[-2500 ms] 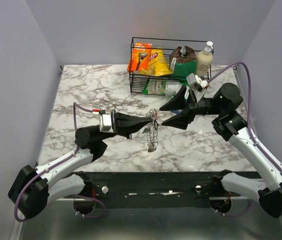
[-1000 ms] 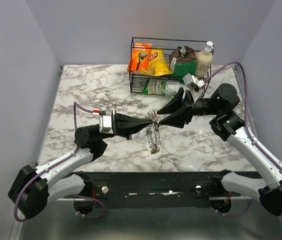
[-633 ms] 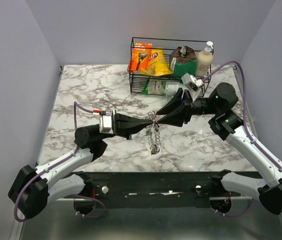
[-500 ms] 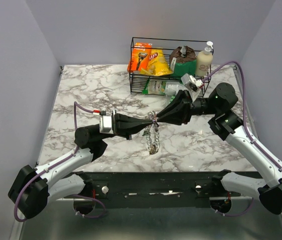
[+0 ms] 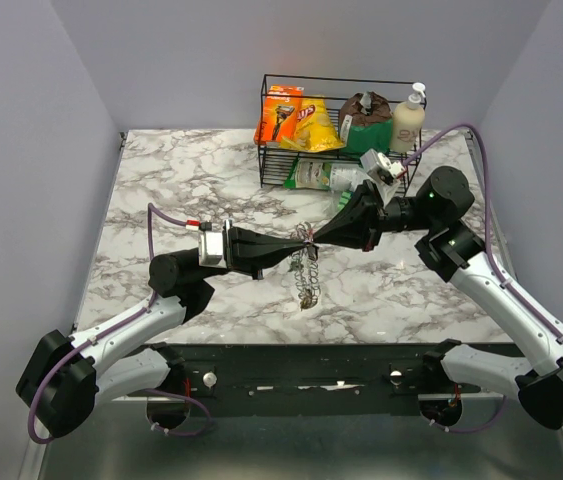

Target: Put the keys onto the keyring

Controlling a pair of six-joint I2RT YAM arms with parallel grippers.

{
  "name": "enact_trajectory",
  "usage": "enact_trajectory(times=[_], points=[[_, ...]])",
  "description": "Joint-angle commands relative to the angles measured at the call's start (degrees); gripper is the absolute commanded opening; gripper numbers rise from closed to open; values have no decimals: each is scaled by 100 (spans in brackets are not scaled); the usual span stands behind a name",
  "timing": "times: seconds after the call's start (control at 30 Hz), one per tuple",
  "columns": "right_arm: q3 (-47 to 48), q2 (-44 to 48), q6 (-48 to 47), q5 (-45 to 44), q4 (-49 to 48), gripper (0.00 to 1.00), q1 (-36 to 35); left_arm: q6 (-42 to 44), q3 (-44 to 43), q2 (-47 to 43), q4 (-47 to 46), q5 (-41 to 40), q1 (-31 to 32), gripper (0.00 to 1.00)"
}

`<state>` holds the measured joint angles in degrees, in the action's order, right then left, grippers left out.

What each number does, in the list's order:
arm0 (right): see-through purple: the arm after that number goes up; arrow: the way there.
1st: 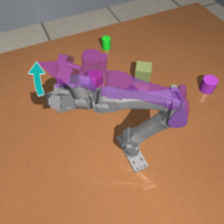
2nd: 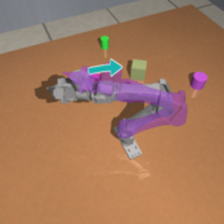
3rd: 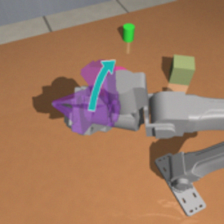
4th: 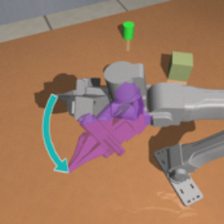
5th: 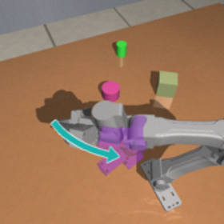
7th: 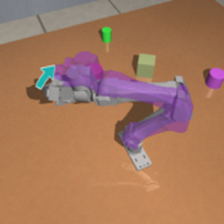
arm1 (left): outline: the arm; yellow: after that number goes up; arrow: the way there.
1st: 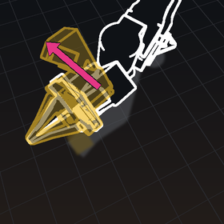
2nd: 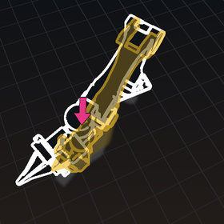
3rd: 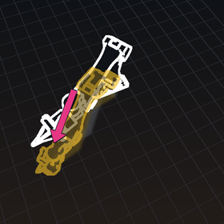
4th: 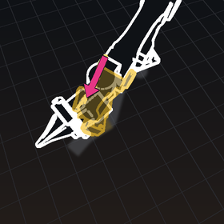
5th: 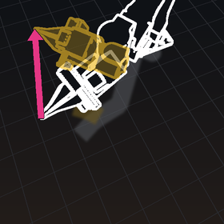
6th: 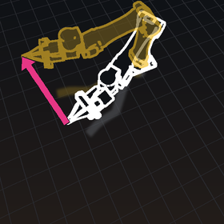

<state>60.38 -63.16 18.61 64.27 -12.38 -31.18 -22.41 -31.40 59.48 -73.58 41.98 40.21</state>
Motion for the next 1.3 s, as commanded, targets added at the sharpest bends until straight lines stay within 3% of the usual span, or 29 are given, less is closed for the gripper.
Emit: enact_trajectory(times=[0.0, 0.1, 0.8, 0.9, 0.93, 1.03, 1.13, 1.27], points=[[-123, 110, -112, 50, 113, 5, -29, 35, -165, -139, -271, -111, 14, 0], [-149, 146, -165, 59, 192, 1, -37, 27, -147, -148, -297, -146, 14, 0], [-299, 593, -622, -125, 666, 2, -29, -26, -138, -200, -289, -50, 14, 0], [-220, 673, -666, -204, 667, 17, -20, -17, -182, -209, -175, 82, 14, 0], [-185, 673, -666, -187, 667, 32, -29, -17, -191, -209, -157, 100, 14, 0], [-70, 612, -648, -117, 632, 48, -29, -26, -217, -218, -121, 205, 14, 0], [-9, 506, -535, 23, 509, 55, -29, -52, -261, -209, -104, 285, 14, 0], [-61, 409, -113, 164, 0, 56, -29, -96, -297, -165, -130, 311, 14, 0]])
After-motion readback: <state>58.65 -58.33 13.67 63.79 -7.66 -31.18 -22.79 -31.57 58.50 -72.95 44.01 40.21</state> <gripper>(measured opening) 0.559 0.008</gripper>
